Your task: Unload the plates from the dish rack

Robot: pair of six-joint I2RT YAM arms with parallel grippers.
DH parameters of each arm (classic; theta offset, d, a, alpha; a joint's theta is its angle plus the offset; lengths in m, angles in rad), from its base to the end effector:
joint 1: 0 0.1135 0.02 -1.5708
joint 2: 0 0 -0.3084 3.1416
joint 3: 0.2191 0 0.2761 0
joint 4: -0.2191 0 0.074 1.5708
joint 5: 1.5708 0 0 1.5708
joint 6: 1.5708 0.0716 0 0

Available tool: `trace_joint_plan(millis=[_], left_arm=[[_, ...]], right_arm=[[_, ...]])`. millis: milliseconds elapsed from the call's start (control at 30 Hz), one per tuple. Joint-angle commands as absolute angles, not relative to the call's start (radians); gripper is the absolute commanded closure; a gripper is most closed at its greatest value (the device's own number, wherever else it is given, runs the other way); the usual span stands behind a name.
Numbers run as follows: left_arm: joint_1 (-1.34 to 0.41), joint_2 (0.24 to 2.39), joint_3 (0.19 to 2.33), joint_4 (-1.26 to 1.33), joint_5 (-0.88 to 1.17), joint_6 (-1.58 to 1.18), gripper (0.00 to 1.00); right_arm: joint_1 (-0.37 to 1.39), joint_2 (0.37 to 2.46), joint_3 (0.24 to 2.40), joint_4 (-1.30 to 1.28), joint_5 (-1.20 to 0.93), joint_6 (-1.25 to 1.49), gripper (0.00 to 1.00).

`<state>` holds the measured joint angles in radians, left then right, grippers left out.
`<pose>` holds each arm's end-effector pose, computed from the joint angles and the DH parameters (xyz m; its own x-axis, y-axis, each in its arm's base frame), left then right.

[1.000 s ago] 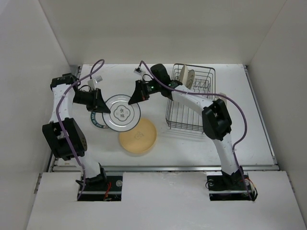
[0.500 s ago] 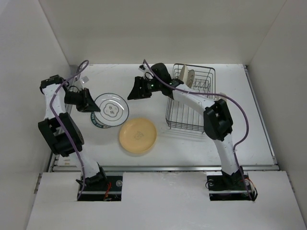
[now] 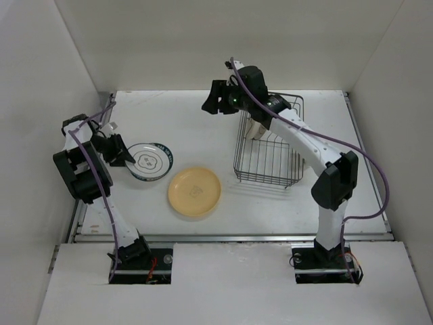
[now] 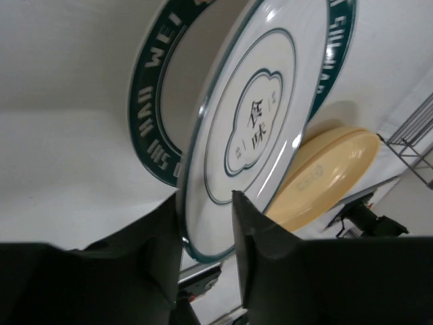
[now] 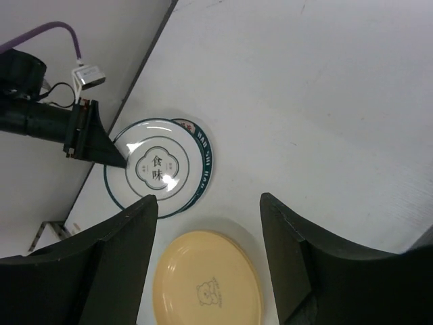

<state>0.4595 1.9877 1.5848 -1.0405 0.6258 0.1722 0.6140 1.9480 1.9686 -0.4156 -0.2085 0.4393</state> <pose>0.4068 0.1545 0.2141 -0.9260 -0.3033 -0.2247 -0.1361 0.8236 -0.5506 0.4285 0.3202 0.4103 -0.5908 0.0926 -0.8015 -0.5177 0.7184 0.4646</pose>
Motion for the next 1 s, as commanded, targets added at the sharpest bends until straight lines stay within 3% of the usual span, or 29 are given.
trace_joint_plan(millis=[0, 67, 167, 333, 700, 867, 967], left_arm=[[0.451, 1.993, 1.647, -1.092, 0.608, 0.178, 0.69], [0.427, 1.993, 1.647, -1.103, 0.534, 0.199, 0.5], [0.396, 1.971, 1.635, -1.103, 0.454, 0.23, 0.37], [0.396, 1.922, 1.626, -1.071, 0.396, 0.241, 0.28], [0.387, 1.916, 1.618, -1.085, 0.405, 0.273, 0.24], [0.387, 1.832, 1.609, -1.049, 0.381, 0.255, 0.24], [0.387, 1.793, 1.589, -1.026, 0.358, 0.244, 0.22]], right_arm=[[0.623, 1.919, 1.996, -0.471, -0.15, 0.391, 0.32], [0.623, 1.905, 1.996, -0.483, -0.123, 0.382, 0.32], [0.623, 1.859, 1.987, -0.494, -0.057, 0.382, 0.29], [0.601, 1.799, 2.005, -0.569, 0.165, 0.382, 0.24], [0.439, 1.761, 1.996, -0.71, 0.353, 0.452, 0.24], [0.382, 1.761, 1.928, -0.729, 0.429, 0.483, 0.46], [0.36, 1.79, 1.919, -0.739, 0.462, 0.483, 0.47]])
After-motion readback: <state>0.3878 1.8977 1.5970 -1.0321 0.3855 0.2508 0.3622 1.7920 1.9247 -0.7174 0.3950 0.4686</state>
